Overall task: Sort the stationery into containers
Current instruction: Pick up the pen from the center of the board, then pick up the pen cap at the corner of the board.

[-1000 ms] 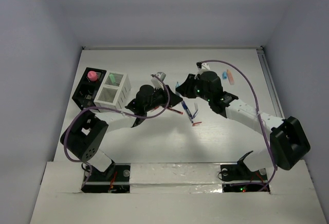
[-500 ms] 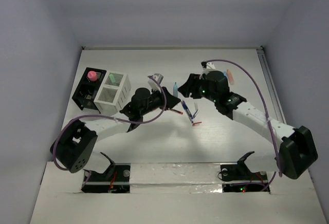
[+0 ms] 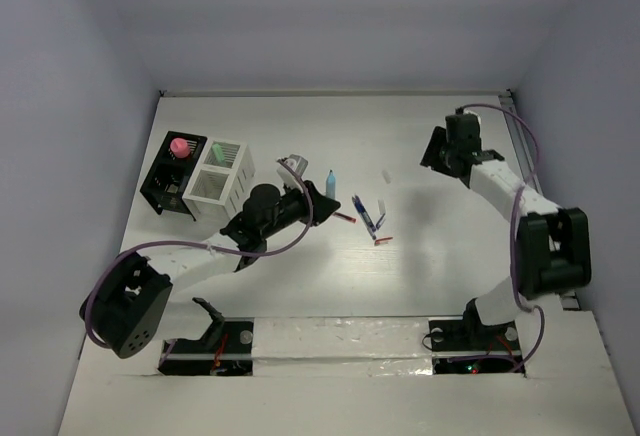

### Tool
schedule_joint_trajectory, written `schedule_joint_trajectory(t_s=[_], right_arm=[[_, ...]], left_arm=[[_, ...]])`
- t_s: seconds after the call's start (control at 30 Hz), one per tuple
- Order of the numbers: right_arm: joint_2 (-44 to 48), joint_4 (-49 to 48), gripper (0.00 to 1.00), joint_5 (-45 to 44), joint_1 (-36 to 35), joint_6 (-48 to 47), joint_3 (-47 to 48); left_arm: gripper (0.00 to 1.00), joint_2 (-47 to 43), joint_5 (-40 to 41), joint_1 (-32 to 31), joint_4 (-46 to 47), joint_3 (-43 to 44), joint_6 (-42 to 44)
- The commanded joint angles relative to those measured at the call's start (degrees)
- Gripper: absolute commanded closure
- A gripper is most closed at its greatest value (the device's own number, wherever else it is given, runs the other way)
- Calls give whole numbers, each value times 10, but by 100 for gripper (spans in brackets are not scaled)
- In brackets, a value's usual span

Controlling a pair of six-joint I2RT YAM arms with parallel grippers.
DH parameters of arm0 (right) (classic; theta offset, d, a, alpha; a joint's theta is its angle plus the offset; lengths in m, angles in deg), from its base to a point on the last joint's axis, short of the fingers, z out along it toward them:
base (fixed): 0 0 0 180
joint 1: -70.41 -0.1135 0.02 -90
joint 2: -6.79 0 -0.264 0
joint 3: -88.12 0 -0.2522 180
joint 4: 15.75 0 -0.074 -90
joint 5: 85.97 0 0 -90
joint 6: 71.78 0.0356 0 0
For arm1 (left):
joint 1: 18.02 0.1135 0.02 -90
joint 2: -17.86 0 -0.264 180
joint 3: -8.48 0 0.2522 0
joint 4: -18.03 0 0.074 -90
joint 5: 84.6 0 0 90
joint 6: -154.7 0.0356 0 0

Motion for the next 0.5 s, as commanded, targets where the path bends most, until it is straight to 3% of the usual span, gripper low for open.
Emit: schedule_joint_trajectory(t_s=[0.0, 0.33, 0.47], right_arm=[[-77, 57, 44, -62, 13, -60, 125], [-322, 225, 57, -125, 32, -140, 411], [-392, 294, 56, -148, 32, -163, 495]], left_arm=[[100, -14, -24, -7, 47, -8, 4], [100, -17, -35, -12, 63, -15, -1], [100, -18, -31, -12, 60, -14, 1]])
